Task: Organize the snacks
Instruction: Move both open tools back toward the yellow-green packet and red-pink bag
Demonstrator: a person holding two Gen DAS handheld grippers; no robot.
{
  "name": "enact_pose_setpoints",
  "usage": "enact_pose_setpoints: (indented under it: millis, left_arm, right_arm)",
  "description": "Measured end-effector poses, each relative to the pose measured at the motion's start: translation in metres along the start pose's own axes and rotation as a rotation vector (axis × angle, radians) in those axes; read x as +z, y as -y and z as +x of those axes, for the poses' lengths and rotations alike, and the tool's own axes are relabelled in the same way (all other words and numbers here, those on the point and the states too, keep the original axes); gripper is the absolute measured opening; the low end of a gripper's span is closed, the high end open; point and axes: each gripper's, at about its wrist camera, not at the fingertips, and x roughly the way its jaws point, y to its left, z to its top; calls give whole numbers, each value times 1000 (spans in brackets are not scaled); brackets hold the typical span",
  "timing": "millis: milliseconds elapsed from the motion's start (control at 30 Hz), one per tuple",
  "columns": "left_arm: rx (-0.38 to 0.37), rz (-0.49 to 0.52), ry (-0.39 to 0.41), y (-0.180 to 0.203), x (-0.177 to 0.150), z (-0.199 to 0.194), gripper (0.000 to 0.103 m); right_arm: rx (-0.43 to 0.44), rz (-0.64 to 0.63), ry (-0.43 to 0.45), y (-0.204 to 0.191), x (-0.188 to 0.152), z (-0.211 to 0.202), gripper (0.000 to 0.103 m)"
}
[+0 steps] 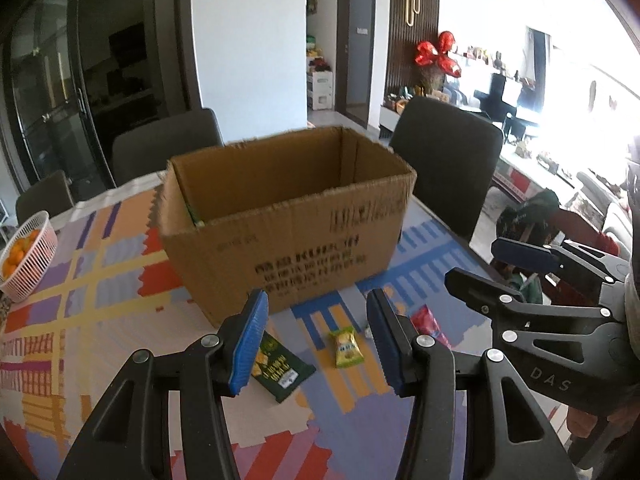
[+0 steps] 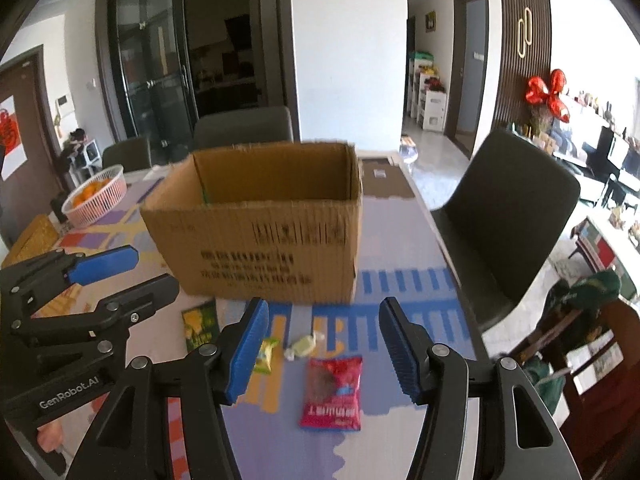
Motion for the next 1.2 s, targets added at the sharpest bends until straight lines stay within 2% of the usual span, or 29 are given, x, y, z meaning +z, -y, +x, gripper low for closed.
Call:
enact_pose_setpoints:
  millis: [733,1200]
  left_arm:
    - [-57,43,-180,1,-43,75,50]
    - [-103,31,-246,4,-45,113,47]
  right_arm:
    - [-31,23,-247,4,-58,71,59]
    - [-46,26,-314,10,-70,97,59]
